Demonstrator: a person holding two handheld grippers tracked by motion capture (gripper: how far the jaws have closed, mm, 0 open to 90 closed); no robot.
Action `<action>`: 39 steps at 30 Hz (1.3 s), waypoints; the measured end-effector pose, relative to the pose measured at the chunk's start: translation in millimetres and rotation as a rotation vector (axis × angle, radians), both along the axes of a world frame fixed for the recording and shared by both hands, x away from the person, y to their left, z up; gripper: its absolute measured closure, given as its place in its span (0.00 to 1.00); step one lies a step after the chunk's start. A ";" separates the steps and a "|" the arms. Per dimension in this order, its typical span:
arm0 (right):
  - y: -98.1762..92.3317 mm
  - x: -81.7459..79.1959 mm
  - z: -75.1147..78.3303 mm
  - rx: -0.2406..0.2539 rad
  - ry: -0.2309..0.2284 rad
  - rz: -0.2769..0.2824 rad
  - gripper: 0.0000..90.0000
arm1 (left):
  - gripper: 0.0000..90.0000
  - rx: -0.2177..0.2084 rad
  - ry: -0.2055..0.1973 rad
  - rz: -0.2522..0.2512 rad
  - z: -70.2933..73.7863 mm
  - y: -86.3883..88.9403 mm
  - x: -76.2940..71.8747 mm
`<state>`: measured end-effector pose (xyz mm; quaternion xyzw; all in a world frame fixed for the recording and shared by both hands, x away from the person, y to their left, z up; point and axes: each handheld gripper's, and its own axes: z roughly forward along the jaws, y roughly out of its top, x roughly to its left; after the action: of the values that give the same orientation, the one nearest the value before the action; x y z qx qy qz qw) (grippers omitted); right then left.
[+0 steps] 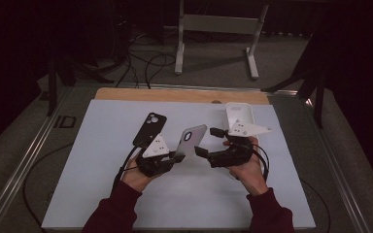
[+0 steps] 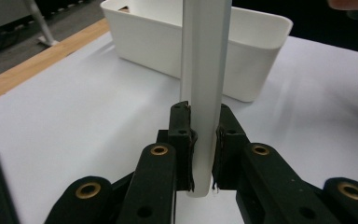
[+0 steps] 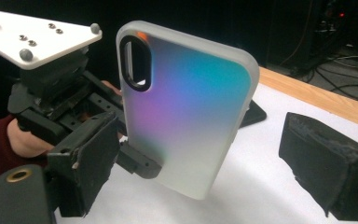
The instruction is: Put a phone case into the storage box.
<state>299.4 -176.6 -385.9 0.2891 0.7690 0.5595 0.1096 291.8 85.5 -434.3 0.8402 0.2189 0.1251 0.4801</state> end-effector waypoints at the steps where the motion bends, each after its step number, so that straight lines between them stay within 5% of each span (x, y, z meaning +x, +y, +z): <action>1: -0.1 0.2 -0.2 0.004 -0.002 -0.007 0.12 | 0.90 -0.001 -0.001 0.005 0.1 -0.1 0.0; 26: -0.7 2.9 1.4 0.077 -0.009 -0.130 0.10 | 0.90 -0.019 0.001 0.183 0.0 -9.8 2.2; 39: 7.1 5.9 -0.8 0.092 0.014 -0.159 0.10 | 0.90 -0.029 0.005 0.222 -2.2 -18.5 0.9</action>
<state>305.3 -169.4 -386.8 0.3580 0.7177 0.5818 0.1349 292.8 66.9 -436.6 0.8043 0.3134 0.1721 0.4747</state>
